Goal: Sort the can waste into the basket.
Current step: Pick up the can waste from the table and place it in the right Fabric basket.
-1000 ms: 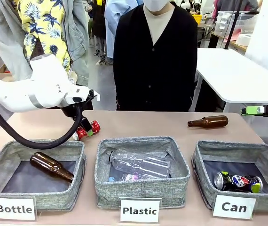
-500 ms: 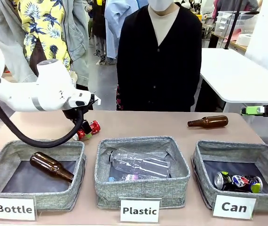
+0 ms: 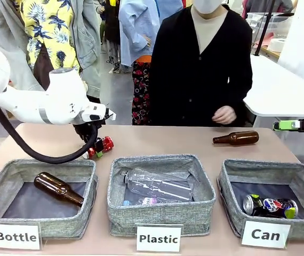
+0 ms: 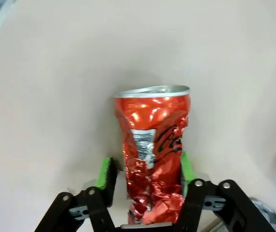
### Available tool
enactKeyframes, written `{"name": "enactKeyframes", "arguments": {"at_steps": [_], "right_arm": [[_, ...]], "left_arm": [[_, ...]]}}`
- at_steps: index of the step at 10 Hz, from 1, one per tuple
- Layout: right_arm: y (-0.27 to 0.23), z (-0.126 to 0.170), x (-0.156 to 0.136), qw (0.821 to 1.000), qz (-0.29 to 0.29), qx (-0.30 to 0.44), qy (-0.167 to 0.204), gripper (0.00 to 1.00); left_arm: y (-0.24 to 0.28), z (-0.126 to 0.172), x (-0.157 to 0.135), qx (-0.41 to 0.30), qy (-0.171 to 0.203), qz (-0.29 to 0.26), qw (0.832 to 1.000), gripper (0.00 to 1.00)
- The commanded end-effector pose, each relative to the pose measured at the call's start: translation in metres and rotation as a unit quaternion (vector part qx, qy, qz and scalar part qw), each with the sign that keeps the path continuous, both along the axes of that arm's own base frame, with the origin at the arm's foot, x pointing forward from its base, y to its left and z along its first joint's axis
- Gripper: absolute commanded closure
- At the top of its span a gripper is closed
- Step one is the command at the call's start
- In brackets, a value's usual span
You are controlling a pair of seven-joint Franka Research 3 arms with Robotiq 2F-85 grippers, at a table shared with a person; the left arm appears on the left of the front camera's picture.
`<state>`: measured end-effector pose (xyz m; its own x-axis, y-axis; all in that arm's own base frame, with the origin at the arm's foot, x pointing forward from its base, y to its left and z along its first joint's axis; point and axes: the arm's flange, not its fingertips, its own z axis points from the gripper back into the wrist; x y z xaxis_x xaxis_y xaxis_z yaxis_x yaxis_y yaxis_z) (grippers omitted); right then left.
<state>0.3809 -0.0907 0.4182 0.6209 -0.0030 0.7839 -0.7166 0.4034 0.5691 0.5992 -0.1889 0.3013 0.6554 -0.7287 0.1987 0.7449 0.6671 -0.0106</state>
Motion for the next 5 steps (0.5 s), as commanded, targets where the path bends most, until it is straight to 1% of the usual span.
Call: {"name": "enactKeyframes", "arguments": {"at_steps": [1, 2, 3, 4, 5], "right_arm": [[-0.001, 0.005, 0.002, 1.000, 0.000, -0.003, 0.007, 0.00], [-0.001, 0.005, 0.002, 1.000, 0.000, -0.003, 0.007, 0.00], [-0.001, 0.005, 0.002, 1.000, 0.000, -0.003, 0.007, 0.00], [-0.001, 0.005, 0.002, 1.000, 0.000, -0.003, 0.007, 0.00], [-0.001, 0.005, 0.002, 1.000, 0.000, -0.003, 0.007, 0.00]], "left_arm": [[-0.001, 0.001, -0.001, 0.011, 0.012, 0.006, 1.000, 1.00], [-0.003, 0.001, -0.002, 0.014, 0.010, 0.004, 1.000, 1.00], [-0.006, 0.004, -0.005, 0.013, 0.006, -0.004, 1.000, 0.97], [-0.007, 0.010, -0.008, 0.010, 0.003, -0.011, 1.000, 1.00], [-0.008, 0.022, -0.016, 0.005, -0.004, -0.018, 1.000, 1.00]]}}
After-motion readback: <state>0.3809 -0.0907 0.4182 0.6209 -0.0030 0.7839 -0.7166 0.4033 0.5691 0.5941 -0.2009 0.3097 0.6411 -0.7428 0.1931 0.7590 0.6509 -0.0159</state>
